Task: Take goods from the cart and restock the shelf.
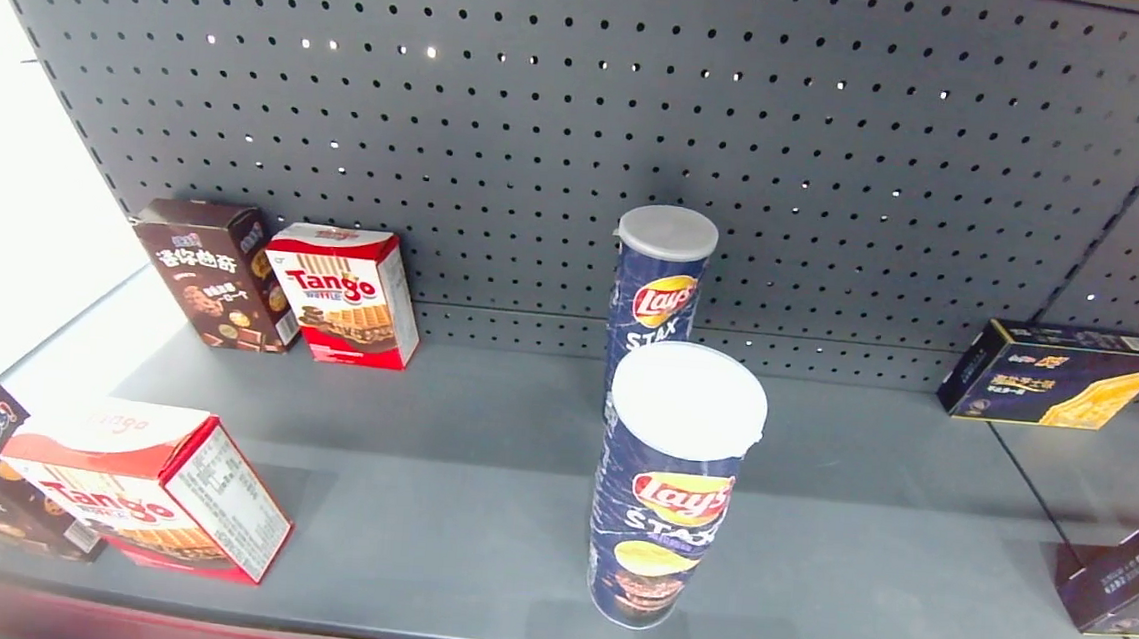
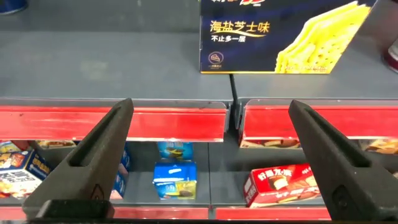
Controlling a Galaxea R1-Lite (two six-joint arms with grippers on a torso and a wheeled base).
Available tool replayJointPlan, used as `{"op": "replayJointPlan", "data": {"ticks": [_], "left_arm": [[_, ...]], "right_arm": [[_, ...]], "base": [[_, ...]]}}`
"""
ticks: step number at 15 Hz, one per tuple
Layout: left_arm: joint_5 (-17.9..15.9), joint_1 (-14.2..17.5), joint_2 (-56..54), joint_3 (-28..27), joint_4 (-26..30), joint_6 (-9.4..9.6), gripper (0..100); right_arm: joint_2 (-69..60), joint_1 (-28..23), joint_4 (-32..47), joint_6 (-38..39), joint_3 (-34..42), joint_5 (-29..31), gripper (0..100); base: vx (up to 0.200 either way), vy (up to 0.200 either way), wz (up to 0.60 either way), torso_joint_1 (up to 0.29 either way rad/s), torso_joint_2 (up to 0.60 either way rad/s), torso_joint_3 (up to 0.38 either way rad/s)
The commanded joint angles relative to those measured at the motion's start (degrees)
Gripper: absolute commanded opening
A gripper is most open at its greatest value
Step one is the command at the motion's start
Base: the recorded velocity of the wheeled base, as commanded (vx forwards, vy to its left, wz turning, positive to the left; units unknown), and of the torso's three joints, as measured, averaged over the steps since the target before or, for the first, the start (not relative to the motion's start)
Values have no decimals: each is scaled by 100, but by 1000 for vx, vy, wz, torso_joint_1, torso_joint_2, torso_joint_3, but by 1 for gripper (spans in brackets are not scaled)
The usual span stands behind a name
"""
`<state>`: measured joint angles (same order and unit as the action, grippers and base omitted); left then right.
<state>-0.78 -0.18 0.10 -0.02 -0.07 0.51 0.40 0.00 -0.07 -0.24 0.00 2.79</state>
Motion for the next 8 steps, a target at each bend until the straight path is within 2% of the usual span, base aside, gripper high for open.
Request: {"op": "replayJointPlan", "data": {"ticks": [1, 2, 8], "left_arm": [[-1, 1, 8, 2, -1, 2, 100], [-10, 1, 8, 2, -1, 2, 100], [8, 1, 8, 2, -1, -7, 100]], "right_arm": [[4, 0, -1, 7, 0, 2, 100], [13, 0, -1, 7, 0, 2, 100], [4, 0, -1, 7, 0, 2, 100]], "base": [[0, 0, 0, 0, 0, 0], [0, 0, -600, 7, 7, 2], [0, 0, 0, 0, 0, 0]]}}
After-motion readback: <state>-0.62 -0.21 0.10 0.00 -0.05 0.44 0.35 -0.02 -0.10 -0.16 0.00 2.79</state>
